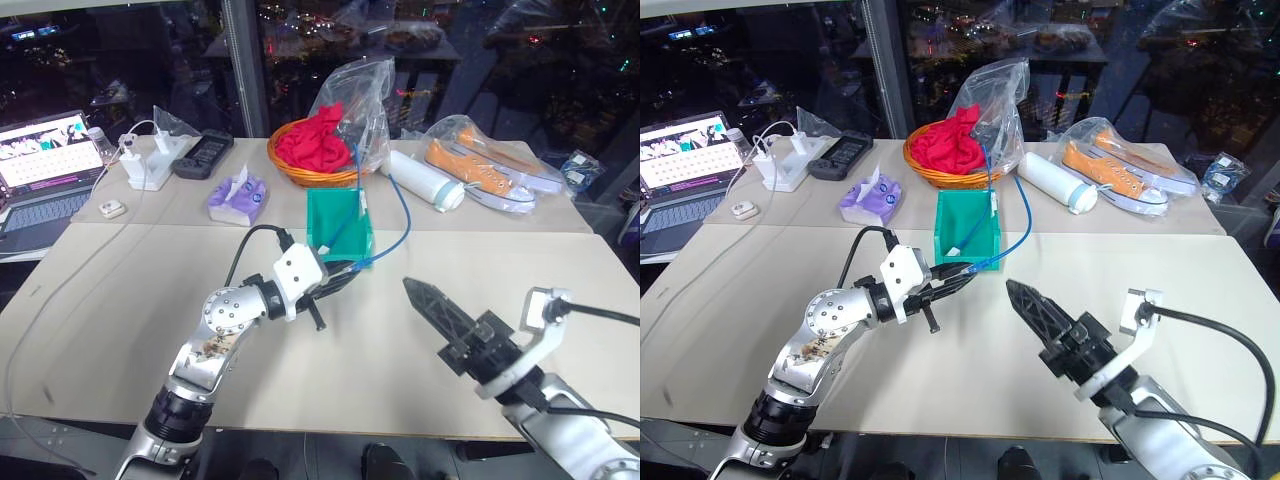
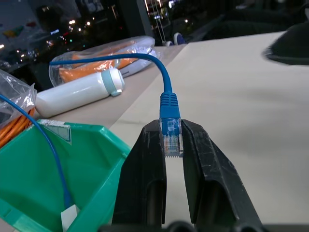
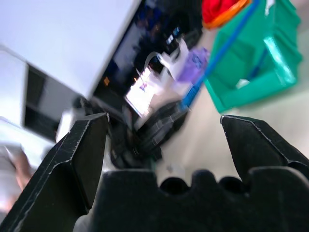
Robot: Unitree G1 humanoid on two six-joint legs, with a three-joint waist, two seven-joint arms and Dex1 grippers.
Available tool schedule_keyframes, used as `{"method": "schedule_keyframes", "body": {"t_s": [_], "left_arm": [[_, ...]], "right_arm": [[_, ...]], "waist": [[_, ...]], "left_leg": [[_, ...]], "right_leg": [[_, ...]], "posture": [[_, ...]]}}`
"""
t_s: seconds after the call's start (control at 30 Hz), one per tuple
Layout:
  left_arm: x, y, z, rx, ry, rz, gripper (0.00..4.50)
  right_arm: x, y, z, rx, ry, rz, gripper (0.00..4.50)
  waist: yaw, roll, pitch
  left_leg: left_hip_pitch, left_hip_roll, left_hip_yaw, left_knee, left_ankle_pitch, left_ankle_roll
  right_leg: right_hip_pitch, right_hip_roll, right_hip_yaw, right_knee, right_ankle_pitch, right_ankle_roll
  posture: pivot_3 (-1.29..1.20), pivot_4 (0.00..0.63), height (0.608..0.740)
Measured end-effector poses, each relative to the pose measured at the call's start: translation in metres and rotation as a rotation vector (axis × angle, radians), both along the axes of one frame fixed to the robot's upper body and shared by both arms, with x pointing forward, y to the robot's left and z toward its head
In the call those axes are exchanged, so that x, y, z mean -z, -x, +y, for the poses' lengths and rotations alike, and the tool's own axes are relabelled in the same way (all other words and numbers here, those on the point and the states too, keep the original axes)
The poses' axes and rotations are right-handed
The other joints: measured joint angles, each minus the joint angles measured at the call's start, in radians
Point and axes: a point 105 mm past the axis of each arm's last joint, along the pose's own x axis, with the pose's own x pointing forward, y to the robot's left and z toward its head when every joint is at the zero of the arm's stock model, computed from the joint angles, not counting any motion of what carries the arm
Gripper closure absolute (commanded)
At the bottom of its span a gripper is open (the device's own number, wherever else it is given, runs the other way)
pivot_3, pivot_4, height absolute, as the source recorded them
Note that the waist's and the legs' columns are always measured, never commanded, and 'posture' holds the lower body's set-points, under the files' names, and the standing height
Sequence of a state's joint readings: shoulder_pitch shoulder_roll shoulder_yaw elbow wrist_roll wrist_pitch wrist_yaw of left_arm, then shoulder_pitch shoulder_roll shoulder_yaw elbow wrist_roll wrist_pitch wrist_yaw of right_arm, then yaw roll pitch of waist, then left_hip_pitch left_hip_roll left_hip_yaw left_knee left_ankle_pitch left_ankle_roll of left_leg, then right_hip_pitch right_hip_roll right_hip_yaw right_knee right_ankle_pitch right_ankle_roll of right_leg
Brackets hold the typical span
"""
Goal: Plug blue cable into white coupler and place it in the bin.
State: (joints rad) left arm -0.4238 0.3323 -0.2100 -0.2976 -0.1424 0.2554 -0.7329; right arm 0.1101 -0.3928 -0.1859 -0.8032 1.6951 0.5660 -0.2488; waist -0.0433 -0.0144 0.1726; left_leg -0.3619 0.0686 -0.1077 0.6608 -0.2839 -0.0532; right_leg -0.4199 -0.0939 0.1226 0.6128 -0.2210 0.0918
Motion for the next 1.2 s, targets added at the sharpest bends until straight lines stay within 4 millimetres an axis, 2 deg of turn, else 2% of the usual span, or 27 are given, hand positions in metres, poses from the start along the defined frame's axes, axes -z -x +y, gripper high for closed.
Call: {"method": "schedule_keyframes", "body": {"t_s": [0.23, 0.5, 0.77, 0.9, 1.2], "left_arm": [[-0.001, 0.003, -0.005, 0.049, 0.025, -0.008, 4.42], [-0.007, 0.010, -0.012, 0.121, 0.082, 0.010, 4.42], [-0.010, 0.009, -0.014, 0.130, 0.077, 0.012, 4.42], [-0.010, 0.008, -0.013, 0.126, 0.073, 0.012, 4.42], [-0.007, 0.008, -0.012, 0.125, 0.061, 0.017, 4.42]], "right_arm": [[0.004, -0.018, 0.027, -0.024, -0.008, 0.069, 0.16], [0.009, -0.033, 0.028, 0.002, 0.038, 0.098, 0.16], [0.010, -0.036, 0.026, 0.017, 0.028, 0.100, 0.16], [0.011, -0.036, 0.026, 0.021, 0.016, 0.106, 1.12], [0.004, -0.033, 0.026, 0.016, -0.020, 0.074, 4.25]], "waist": [[-0.001, 0.000, 0.000], [-0.002, 0.001, 0.000], [-0.002, 0.001, 0.000], [-0.003, 0.001, 0.000], [-0.003, 0.001, 0.000]], "left_leg": [[0.000, 0.000, 0.000, 0.000, 0.000, 0.000], [-0.001, 0.000, 0.000, 0.000, 0.000, 0.000], [-0.001, 0.000, 0.000, 0.000, 0.000, 0.000], [-0.001, 0.000, 0.000, 0.000, 0.000, 0.000], [-0.001, 0.000, 0.000, 0.000, 0.000, 0.000]], "right_leg": [[-0.001, 0.000, 0.000, 0.000, 0.000, 0.000], [-0.001, 0.000, 0.000, 0.000, 0.000, 0.000], [-0.001, 0.000, 0.000, 0.000, 0.000, 0.000], [-0.001, 0.000, 0.000, 0.000, 0.000, 0.000], [-0.001, 0.000, 0.000, 0.000, 0.000, 0.000]], "posture": [[0.00, 0.150, 0.722], [0.00, 0.150, 0.722], [0.00, 0.150, 0.722], [0.00, 0.150, 0.722], [0.00, 0.150, 0.722]]}}
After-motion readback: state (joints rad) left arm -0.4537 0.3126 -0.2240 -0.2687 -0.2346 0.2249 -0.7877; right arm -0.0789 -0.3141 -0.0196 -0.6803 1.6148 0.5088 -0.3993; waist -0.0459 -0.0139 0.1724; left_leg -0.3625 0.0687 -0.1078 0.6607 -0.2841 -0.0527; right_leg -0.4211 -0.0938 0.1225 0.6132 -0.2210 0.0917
